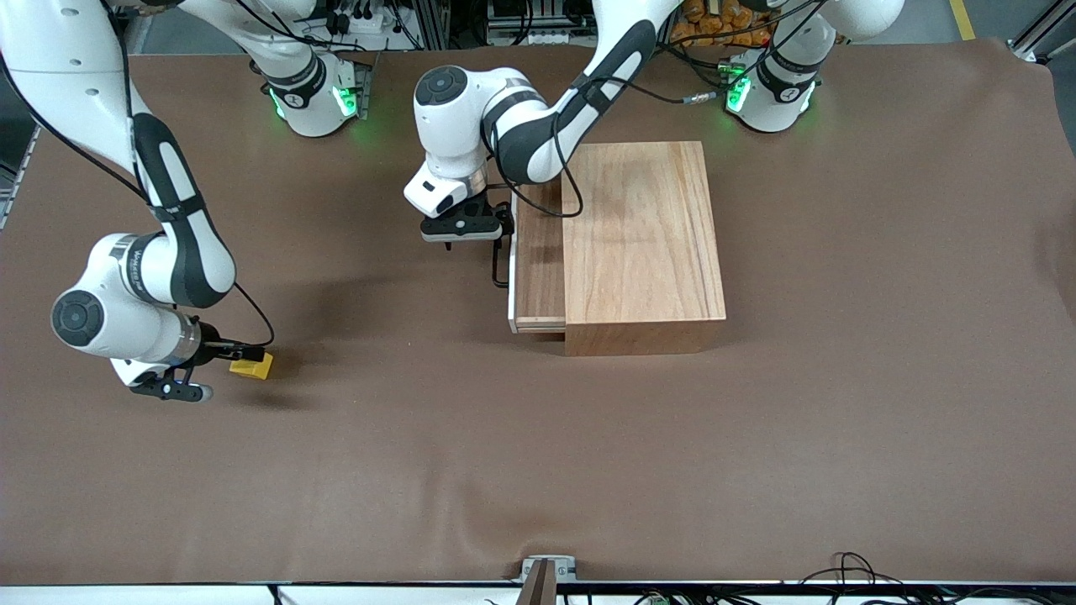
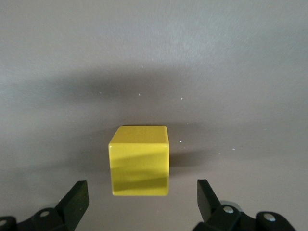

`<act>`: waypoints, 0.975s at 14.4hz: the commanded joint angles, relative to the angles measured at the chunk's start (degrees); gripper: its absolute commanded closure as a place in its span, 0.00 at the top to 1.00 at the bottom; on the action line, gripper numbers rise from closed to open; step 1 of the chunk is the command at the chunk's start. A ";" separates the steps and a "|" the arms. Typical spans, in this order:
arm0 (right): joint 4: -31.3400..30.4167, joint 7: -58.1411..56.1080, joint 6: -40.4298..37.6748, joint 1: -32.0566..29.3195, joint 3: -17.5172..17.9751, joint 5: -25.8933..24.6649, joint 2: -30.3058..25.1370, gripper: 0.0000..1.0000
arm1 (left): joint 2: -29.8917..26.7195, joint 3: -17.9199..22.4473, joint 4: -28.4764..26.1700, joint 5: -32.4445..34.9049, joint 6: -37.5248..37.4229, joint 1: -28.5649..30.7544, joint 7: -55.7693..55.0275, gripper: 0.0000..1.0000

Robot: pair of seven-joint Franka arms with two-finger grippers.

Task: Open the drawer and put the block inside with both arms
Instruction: 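Pull the drawer open with the left gripper while the right gripper grasps the cube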

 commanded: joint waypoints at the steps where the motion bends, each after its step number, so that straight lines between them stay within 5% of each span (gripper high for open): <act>1: 0.90 0.46 -0.09 -0.93 0.80 3.19 0.51 1.00 | 0.72 -0.57 1.41 0.77 2.44 -0.50 -1.07 1.00; 9: 0.81 -0.42 9.47 -0.85 0.71 3.46 5.60 1.00 | 0.89 -1.28 1.32 0.68 7.02 -0.50 -0.81 1.00; 12: 0.72 -0.25 10.90 -0.75 0.80 3.46 6.14 0.40 | 0.02 -1.37 1.32 0.68 7.02 -0.50 -0.80 1.00; 14: 0.55 0.45 9.59 -0.49 0.80 3.55 5.35 0.27 | -0.69 -1.63 1.32 0.59 6.85 -0.41 -0.89 1.00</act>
